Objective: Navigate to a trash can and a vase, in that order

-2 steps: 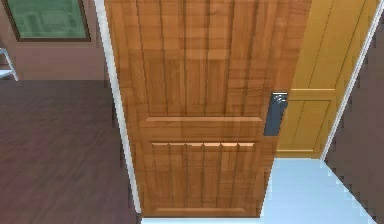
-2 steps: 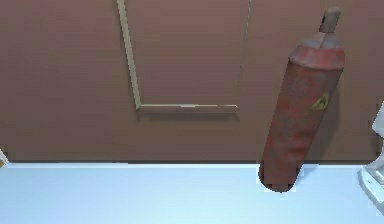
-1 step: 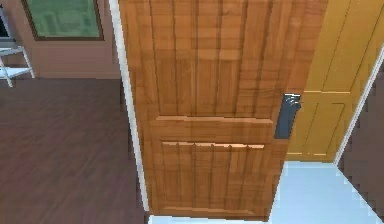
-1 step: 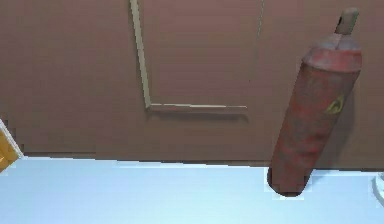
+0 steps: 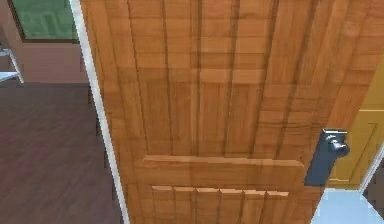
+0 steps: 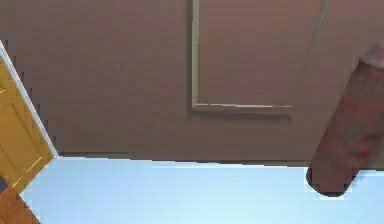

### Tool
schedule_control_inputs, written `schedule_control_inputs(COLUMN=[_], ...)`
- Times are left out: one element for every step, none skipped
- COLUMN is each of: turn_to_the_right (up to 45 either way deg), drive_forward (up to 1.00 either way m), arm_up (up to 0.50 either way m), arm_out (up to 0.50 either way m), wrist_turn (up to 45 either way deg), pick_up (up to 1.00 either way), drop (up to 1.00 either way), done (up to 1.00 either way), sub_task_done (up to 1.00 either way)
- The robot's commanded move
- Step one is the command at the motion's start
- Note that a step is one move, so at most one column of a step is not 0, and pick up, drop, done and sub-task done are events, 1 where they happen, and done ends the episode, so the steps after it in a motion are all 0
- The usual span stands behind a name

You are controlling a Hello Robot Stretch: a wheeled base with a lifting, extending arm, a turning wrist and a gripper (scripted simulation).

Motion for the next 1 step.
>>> schedule_control_inputs(turn_to_the_right=[-27.0], drive_forward=[0.0], arm_up=[0.0], arm_out=[0.0], wrist_turn=[0.0], pick_up=[0.0], drop=[0.0], done=[0.0], sub_task_done=[0.0])
